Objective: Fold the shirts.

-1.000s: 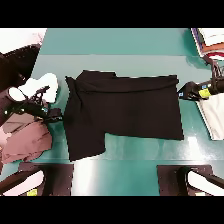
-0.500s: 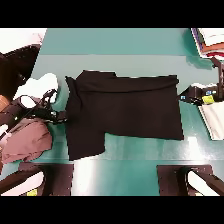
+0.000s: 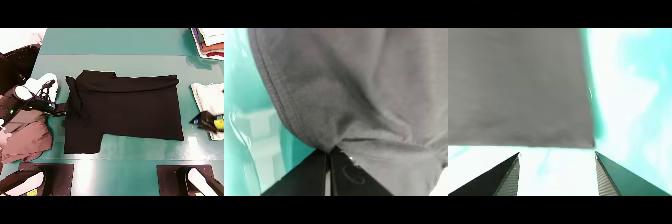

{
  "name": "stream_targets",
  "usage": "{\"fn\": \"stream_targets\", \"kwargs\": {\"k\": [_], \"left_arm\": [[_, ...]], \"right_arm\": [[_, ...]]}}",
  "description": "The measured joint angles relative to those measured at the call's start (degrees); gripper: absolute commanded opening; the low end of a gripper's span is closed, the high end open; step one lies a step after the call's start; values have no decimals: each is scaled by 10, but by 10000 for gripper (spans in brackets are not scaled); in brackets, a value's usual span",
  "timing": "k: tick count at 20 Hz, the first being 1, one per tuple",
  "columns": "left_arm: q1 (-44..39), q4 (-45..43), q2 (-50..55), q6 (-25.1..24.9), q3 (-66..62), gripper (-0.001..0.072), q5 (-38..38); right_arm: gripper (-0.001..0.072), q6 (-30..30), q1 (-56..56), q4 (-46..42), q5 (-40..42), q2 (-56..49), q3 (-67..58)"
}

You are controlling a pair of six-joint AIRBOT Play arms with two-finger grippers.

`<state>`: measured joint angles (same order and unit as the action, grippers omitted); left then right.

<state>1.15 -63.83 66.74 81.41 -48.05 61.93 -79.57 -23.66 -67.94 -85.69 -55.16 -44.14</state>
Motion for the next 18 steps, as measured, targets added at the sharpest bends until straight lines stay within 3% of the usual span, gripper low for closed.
{"fn": "stream_targets", "kwargs": {"k": [5,10,12,13,14,16,18], "left_arm": [[0,0,0,-3,-24,25,5],[0,1,0,-4,-28,25,5],[0,0,0,-4,-29,24,6],[0,0,-2,-5,-30,24,6],[0,0,-9,-5,-31,24,6],[0,-1,-37,-5,-37,24,3],[0,-7,-76,-5,-57,24,4]], "right_arm": [[466,12,-54,15,42,-35,110],[449,23,-33,74,76,-82,129],[205,25,1,79,80,-104,123],[168,26,22,75,82,-113,118],[75,27,43,76,84,-120,113],[18,27,79,75,84,-120,94],[17,27,106,77,75,-101,58]]}}
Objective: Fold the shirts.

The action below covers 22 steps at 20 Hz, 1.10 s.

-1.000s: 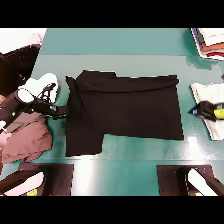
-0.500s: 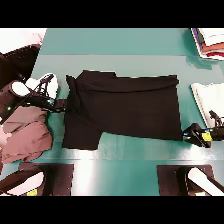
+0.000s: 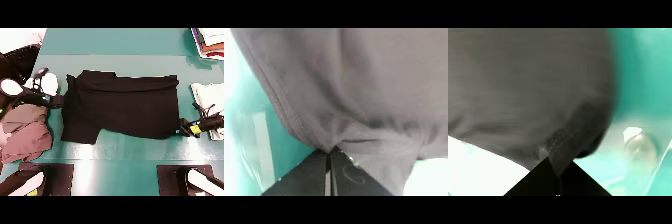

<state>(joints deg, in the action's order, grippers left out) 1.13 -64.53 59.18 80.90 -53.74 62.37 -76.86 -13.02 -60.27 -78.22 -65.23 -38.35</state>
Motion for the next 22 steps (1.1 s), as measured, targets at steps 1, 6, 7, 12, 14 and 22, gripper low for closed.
{"fn": "stream_targets", "kwargs": {"k": [1,6,7,12,14,22], "left_arm": [[0,-4,-23,0,-20,25,5],[1,-11,-114,1,-208,25,15],[1,-12,-122,3,-257,24,16],[1,-12,-141,30,-505,23,15],[1,-12,-143,42,-581,23,9],[1,-23,-110,60,-591,24,24]], "right_arm": [[17,0,8,1,-3,16,-25],[17,-13,14,3,9,120,-234],[17,-15,9,3,19,139,-283],[17,-19,-41,4,47,204,-529],[17,-20,-68,4,47,211,-610],[17,-56,-79,0,-64,123,-760]]}}
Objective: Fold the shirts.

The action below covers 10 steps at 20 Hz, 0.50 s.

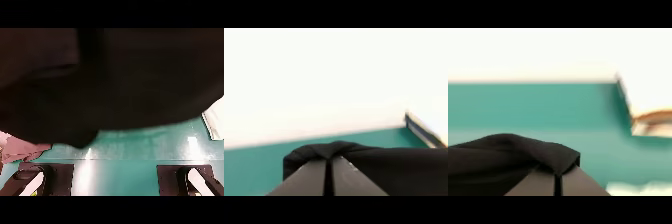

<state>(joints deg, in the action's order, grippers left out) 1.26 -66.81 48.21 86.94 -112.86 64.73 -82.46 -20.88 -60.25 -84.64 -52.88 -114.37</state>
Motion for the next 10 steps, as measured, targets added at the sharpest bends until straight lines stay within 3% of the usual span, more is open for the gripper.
{"fn": "stream_targets", "kwargs": {"k": [4,10], "left_arm": [[0,4,93,1,82,24,56],[-1,6,296,1,163,25,84]], "right_arm": [[17,-23,89,-79,-63,-93,58],[16,-34,195,-198,-86,-288,143]]}}
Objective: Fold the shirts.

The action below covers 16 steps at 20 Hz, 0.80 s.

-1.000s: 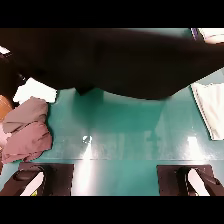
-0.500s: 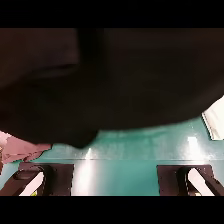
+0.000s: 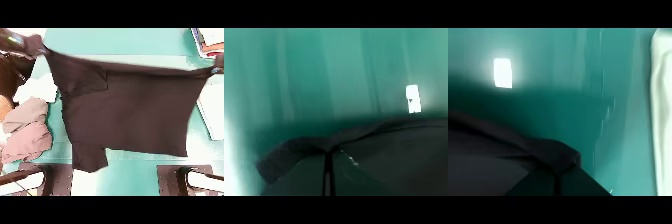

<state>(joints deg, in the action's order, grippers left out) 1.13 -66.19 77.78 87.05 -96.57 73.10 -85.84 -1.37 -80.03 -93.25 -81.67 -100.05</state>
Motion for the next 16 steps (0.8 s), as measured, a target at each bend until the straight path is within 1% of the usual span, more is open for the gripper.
{"fn": "stream_targets", "kwargs": {"k": [2,5,8,10,12,16], "left_arm": [[0,1,62,0,8,25,-19],[0,3,126,-1,12,24,-74],[0,2,156,-7,13,25,-130],[0,3,165,-13,13,26,-146],[0,0,170,-24,13,25,-128],[0,-12,174,-50,38,25,-56]], "right_arm": [[16,-1,9,-12,14,-63,9],[17,-2,8,-16,59,-133,15],[16,-2,-5,5,110,-163,17],[16,-2,-13,19,136,-165,18],[16,0,-16,25,142,-161,19],[16,8,-9,19,126,-153,37]]}}
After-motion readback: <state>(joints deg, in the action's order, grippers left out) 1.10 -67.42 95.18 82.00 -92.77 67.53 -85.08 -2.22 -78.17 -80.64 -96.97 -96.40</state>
